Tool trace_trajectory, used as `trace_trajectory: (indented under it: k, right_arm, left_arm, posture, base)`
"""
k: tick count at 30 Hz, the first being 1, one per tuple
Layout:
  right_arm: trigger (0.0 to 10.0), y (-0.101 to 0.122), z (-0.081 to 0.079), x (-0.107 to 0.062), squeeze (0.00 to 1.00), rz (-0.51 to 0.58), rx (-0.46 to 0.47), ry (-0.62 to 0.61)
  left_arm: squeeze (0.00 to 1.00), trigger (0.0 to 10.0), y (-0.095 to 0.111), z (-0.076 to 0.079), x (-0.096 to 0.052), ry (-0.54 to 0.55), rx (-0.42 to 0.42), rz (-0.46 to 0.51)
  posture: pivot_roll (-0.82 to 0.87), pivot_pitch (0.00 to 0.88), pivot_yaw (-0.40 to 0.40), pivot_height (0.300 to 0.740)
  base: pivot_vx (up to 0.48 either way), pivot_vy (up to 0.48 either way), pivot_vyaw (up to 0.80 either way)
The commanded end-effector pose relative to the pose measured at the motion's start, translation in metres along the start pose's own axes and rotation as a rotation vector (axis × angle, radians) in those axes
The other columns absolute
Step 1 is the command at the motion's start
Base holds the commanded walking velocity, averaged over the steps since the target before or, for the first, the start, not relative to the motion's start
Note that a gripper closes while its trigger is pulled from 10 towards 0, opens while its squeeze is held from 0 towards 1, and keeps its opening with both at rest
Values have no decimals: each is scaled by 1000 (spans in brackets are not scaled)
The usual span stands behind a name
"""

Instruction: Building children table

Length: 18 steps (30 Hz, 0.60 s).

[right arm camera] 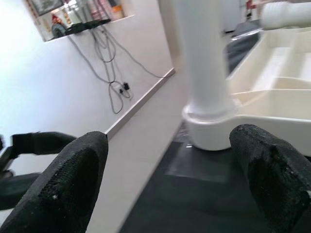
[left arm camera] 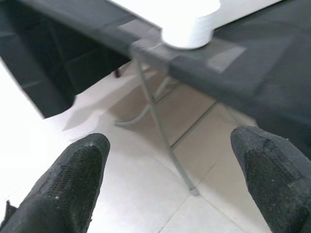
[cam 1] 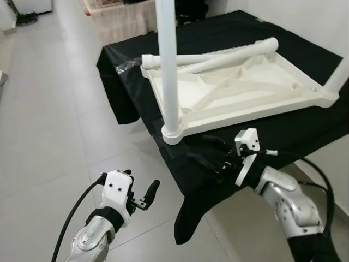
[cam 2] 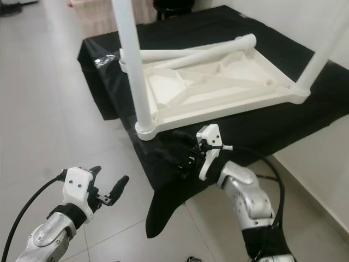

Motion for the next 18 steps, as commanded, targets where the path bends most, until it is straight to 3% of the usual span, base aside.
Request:
trace_trajectory:
  k: [1, 5, 10, 17, 18]
  right_arm:
    - [10000, 1, -15, 0, 0, 0, -2, 51]
    - [10000, -2, -30, -6, 0, -28, 32, 102]
    - [10000, -3, -35, -8, 0, -40, 44, 107]
    - [10000, -14, -43, -4, 0, -77, 55, 76]
    - [10000, -18, -42, 1, 0, -92, 52, 24]
  left_arm:
    - [0, 10000, -7, -4, -1, 19, 4, -15]
    - [0, 10000, -9, -4, 2, 14, 12, -16]
    - [0, 10000, -10, -4, 3, 10, 16, -17]
    - [0, 10000, -12, -4, 4, 5, 18, -21]
    - [0, 10000, -12, -4, 5, 4, 20, -22]
  posture:
    - [-31, 104, 33, 740]
    - [-34, 89, 28, 740]
    - [-35, 82, 29, 740]
    - [-28, 76, 32, 740]
    - [-21, 76, 30, 740]
  base:
    - [0, 480, 0]
    - [0, 480, 0]
    - [0, 480, 0]
    - [0, 480, 0]
    - [0, 480, 0]
Point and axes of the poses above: a point about 5 cm out from each wrist's last joint towards the gripper, its own x axis pointing out of the wrist towards the gripper, its own y axis along the axis of the wrist's last joint, z = x × y, the point moved 2 cm from there along x, pointing out of the wrist towards the gripper, and after that the axes turned 13 degrees about -x, right-handed, at the moved point
